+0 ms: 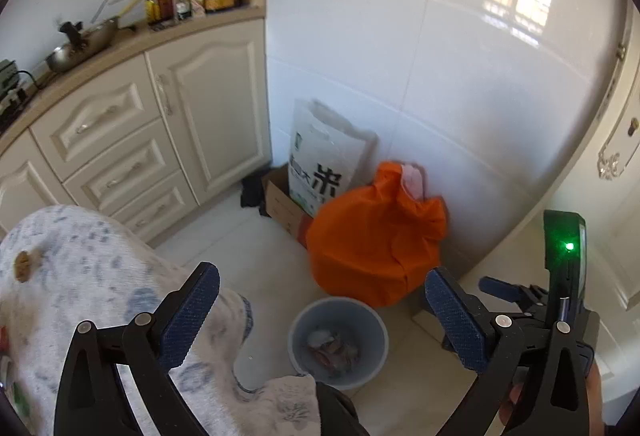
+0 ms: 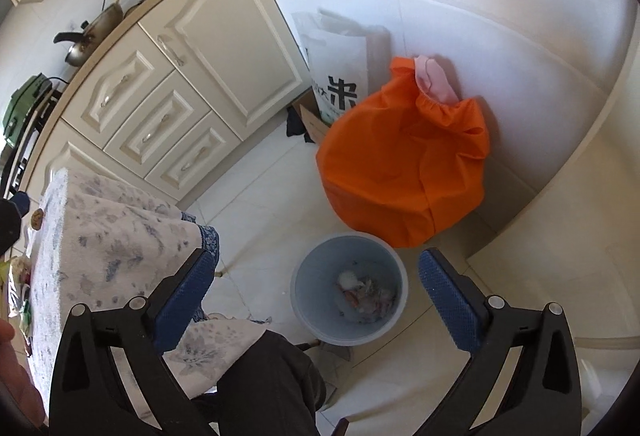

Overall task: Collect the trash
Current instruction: 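Return both tools to the table toward the chocolate bar and packet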

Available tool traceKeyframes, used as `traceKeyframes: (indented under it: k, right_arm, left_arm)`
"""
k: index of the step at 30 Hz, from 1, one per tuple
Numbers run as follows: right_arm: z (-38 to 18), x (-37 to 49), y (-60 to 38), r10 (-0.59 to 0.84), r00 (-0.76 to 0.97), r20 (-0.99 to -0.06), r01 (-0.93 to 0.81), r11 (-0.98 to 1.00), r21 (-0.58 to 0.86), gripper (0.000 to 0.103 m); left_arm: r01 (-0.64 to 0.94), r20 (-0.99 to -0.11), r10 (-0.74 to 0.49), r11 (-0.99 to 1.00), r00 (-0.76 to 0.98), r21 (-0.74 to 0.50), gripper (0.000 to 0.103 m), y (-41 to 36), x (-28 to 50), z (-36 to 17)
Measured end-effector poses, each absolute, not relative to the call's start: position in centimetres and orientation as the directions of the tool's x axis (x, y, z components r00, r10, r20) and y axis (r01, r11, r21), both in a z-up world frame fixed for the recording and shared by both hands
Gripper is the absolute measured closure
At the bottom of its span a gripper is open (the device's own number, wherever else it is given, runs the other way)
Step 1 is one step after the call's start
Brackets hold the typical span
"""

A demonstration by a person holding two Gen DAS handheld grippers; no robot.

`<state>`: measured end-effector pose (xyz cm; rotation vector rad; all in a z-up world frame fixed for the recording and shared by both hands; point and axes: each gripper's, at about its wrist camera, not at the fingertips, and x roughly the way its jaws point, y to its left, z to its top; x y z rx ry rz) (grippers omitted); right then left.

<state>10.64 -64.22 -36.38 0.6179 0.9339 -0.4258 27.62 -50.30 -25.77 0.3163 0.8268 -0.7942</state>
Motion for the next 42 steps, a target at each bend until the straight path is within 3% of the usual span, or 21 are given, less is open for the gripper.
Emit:
traceKeyframes:
  k: [22, 42]
  right_arm:
    - [-19.8, 13.4, -51.1, -0.114, 0.747, -0.655, 0.354, 0.902, 0.247, 0.0]
    - [-12.1, 17.4, -34.9, 0.046, 0.854, -0.518, 0.029, 0.99, 0.136, 0.0]
  left_arm:
    - [0.572, -0.547, -0.519, 0.815, 0.656, -0.087, 0.001, -23.6, 16.8, -15.3]
    - [0.258, -0.435, -0.291, 0.957, 0.852, -0.135, 0.001, -3.9, 10.2, -12.4]
